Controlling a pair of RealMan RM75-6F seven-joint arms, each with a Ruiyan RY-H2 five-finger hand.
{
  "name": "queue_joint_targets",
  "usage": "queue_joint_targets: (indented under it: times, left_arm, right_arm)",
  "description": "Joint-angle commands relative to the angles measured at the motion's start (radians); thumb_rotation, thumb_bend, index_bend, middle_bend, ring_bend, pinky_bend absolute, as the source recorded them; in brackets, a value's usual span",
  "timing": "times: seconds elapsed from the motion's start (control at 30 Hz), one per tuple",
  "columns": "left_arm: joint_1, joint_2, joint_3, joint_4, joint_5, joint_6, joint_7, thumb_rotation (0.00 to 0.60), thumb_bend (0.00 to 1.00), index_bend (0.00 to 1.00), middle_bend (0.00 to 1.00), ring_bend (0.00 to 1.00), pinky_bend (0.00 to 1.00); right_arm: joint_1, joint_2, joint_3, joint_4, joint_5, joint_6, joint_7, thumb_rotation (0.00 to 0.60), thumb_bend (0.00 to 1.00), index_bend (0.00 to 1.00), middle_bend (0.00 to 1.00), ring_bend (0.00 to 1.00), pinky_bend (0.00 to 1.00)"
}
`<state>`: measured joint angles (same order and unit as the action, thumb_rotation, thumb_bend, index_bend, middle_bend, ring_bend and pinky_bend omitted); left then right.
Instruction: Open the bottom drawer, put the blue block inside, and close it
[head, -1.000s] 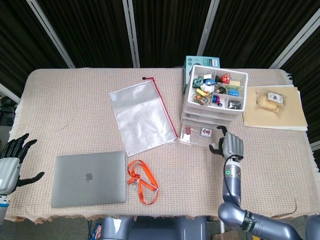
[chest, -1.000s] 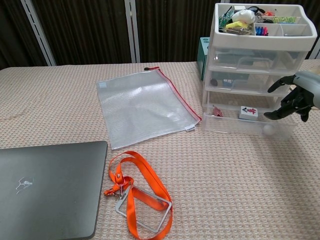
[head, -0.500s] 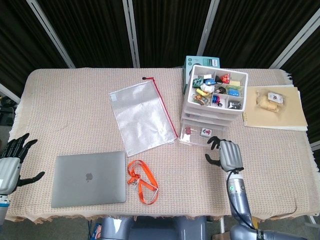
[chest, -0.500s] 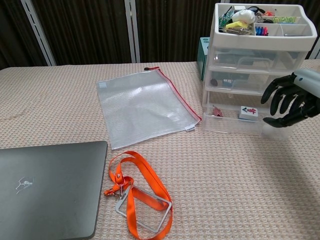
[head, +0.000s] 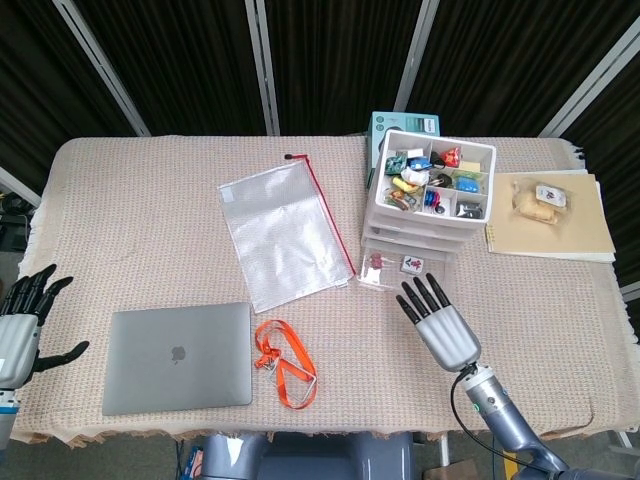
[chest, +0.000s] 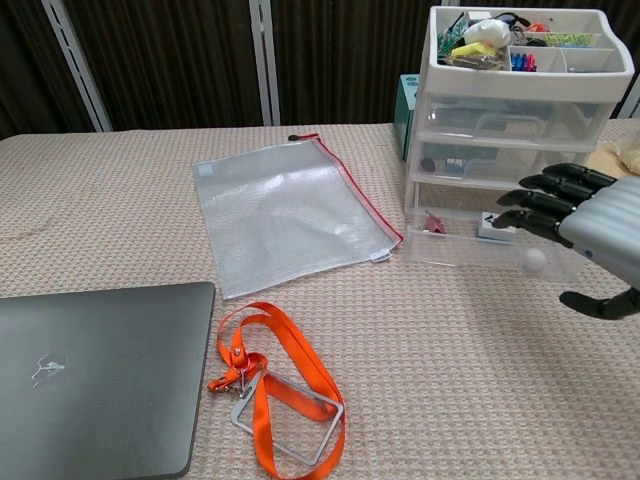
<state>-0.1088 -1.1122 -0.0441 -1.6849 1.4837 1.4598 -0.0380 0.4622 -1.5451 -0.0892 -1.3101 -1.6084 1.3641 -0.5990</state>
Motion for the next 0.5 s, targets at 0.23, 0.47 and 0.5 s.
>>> queue_joint_targets:
  times: [0.23,0.47,0.5]
  left_arm:
    - [0.0,0.0,-0.001,0.002,0.001,0.001,-0.005,0.6,0.19,0.14,0.0,0.0,0.0]
    - [-0.001,0.0,-0.002,0.004,0.001,0.001,-0.009,0.6,0.19,0.14,0.0,0.0,0.0]
    - [-0.001,0.0,-0.001,0.004,0.001,0.0,-0.009,0.6,0.19,0.14,0.0,0.0,0.0]
  right_arm:
    - [0.047,-0.052,-0.025,0.142,-0.102,-0.075,-0.186,0.6,0.24,0.18,0.06,0.0,0.03]
    - [0.076,-0.056,-0.006,0.176,-0.119,-0.119,-0.262,0.6,0.25,0.18,0.06,0.0,0.03]
    - [0.082,-0.054,-0.004,0.179,-0.122,-0.127,-0.276,0.6,0.25,0.18,0.06,0.0,0.03]
